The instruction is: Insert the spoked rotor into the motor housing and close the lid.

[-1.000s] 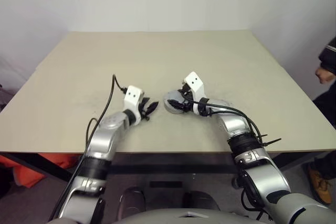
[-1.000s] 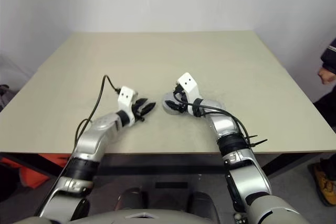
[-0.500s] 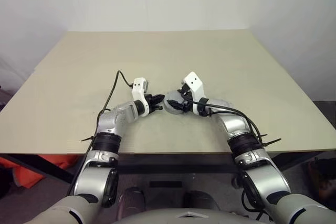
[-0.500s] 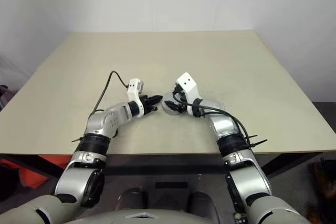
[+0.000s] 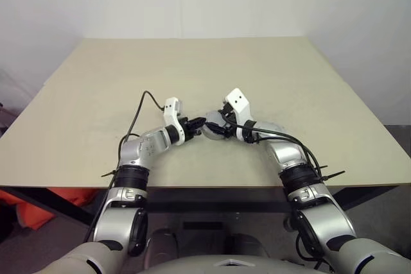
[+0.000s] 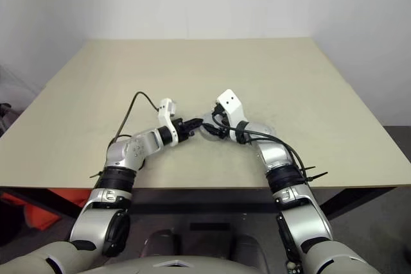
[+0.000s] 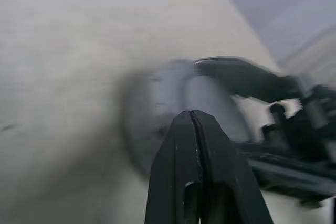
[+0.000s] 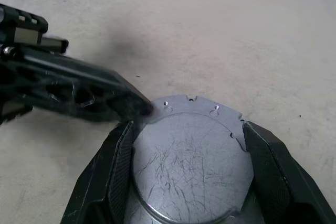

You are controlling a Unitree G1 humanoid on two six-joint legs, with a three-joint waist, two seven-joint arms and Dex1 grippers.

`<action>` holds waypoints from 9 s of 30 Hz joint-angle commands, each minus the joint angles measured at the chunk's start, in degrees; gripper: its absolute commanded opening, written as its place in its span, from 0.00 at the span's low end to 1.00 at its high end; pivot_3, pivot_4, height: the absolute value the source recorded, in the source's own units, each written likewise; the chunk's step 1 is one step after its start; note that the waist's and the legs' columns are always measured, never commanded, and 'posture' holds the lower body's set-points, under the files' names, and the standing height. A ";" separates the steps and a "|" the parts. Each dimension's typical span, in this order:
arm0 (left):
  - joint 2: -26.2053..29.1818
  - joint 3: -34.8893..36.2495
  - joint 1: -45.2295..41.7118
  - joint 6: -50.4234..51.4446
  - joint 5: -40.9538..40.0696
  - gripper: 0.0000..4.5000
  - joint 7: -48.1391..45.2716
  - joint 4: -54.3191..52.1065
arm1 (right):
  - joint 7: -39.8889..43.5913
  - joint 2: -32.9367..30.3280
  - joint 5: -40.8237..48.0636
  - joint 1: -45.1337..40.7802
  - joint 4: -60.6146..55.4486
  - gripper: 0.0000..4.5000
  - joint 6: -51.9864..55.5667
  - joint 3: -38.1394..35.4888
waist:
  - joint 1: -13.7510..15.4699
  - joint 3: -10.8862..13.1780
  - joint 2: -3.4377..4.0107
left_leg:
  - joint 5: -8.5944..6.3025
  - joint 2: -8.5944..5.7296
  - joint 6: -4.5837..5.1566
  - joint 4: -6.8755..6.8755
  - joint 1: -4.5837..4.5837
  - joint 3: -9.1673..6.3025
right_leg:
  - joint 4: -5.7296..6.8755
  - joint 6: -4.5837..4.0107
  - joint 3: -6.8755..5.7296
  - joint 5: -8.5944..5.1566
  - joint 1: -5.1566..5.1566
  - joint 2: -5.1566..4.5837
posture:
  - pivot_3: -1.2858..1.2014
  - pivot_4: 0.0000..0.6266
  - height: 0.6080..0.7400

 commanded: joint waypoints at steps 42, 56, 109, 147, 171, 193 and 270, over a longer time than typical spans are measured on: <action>0.62 -5.58 0.34 2.19 3.44 0.00 0.21 -0.84 | -10.15 -4.27 21.07 -1.80 -11.97 0.99 43.59 -25.58 | 0.39 0.00 0.01 | -0.07 -0.10 0.11 -0.21 -0.14 -0.01 | -0.25 0.07 0.00 -0.05 -0.10 -0.06 | 0.52 0.00 1.00; 0.82 -5.60 0.41 1.62 3.84 0.00 0.54 -1.33 | -13.84 1.33 30.72 0.94 -10.87 0.99 59.89 -33.72 | 0.60 -0.01 0.02 | 0.00 -0.10 -0.02 -0.30 -0.12 0.00 | -0.29 0.13 0.00 -0.09 -0.12 -0.06 | 0.52 0.00 1.00; -0.10 14.81 0.32 3.09 -11.35 0.00 6.84 -5.45 | -20.75 13.56 41.12 -15.21 6.40 0.48 52.40 -42.67 | -0.27 -0.01 0.09 | 0.39 0.00 -0.66 -1.02 -0.39 0.06 | -0.56 -0.49 -0.02 0.20 -0.74 0.13 | 0.52 0.00 1.00; -4.60 21.99 2.36 10.30 -51.99 0.99 18.80 -7.00 | -31.25 17.69 53.46 -23.30 2.46 0.48 57.46 -45.76 | 0.28 0.16 -0.19 | 0.42 -0.05 -0.73 -0.38 -1.27 0.01 | 0.04 -0.26 -0.07 0.32 -1.44 0.16 | 0.52 0.00 1.00; -3.76 21.75 3.48 6.28 -51.23 0.47 18.99 -7.00 | -29.24 16.53 48.47 -20.23 -0.41 0.99 47.25 -37.59 | 0.37 0.16 -0.20 | 0.42 -0.04 -0.72 -0.14 -1.29 -0.03 | 0.13 -0.20 -0.07 0.41 -1.36 0.15 | 0.52 0.00 1.00; 5.29 33.51 4.18 -22.01 -34.80 0.47 30.60 -1.86 | -30.83 14.32 40.88 -18.85 3.19 0.99 37.06 -34.01 | 0.49 0.16 -0.43 | 0.42 0.00 -0.72 0.03 -1.29 -0.20 | 0.14 -0.08 -0.08 0.50 -1.21 0.15 | 0.52 0.00 1.00; 14.55 -10.09 10.68 -33.73 10.69 0.99 -4.14 -12.70 | 7.69 -9.75 3.15 -2.11 3.25 1.00 -7.08 -4.63 | -0.09 0.15 -0.54 | 0.26 0.06 -0.38 0.94 -0.73 -0.62 | 0.52 -0.57 -0.38 0.60 -0.38 0.11 | 0.52 0.00 1.00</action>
